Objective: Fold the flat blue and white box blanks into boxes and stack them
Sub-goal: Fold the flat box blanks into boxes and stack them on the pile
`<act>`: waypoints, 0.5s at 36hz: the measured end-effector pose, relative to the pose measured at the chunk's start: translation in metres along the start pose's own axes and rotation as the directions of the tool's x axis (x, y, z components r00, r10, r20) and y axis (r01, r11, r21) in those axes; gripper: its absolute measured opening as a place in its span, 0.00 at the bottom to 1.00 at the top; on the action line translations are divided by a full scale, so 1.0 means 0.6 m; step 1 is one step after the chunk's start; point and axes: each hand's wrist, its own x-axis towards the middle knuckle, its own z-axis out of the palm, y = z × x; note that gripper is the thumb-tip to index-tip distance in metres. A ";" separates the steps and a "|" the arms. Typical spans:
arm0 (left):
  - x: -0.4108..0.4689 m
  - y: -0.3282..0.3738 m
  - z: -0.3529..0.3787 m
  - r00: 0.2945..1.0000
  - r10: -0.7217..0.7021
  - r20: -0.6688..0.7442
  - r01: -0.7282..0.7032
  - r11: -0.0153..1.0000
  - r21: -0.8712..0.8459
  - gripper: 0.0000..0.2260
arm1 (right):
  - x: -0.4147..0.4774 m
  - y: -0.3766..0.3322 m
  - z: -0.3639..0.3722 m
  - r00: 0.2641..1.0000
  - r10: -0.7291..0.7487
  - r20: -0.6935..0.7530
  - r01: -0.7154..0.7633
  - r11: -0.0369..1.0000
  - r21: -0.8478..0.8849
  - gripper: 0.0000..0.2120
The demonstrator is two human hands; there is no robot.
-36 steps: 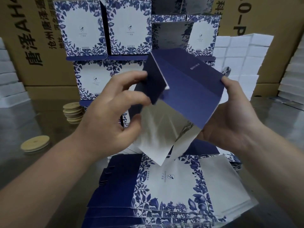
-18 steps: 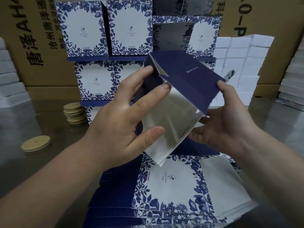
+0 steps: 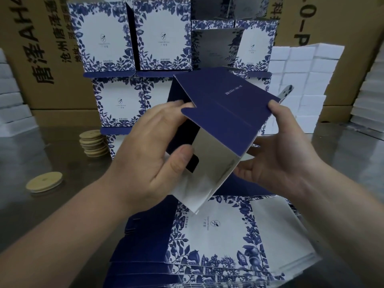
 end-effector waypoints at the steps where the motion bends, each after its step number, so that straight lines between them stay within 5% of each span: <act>1: 0.000 0.001 0.000 1.000 -0.014 -0.022 0.014 1.000 -0.016 0.20 | 0.000 0.000 0.000 1.000 -0.001 0.003 0.001 1.000 0.000 0.28; 6: -0.001 -0.001 0.002 0.992 -0.067 -0.109 0.063 0.997 -0.041 0.15 | -0.002 0.001 0.000 1.000 -0.015 0.009 0.015 1.000 -0.014 0.27; 9: -0.001 -0.005 0.004 0.978 -0.132 -0.159 0.092 0.967 -0.240 0.08 | -0.002 0.002 0.002 1.000 -0.016 0.002 0.016 0.999 -0.035 0.26; 12: -0.003 -0.007 0.002 0.967 -0.194 -0.167 0.111 0.905 -0.411 0.11 | -0.004 0.003 0.004 1.000 -0.015 -0.005 0.015 0.999 -0.039 0.26; 18: 0.000 -0.010 -0.009 0.988 -0.121 -0.091 0.106 0.983 -0.150 0.18 | -0.004 0.004 0.003 1.000 0.005 0.026 -0.004 0.999 -0.043 0.27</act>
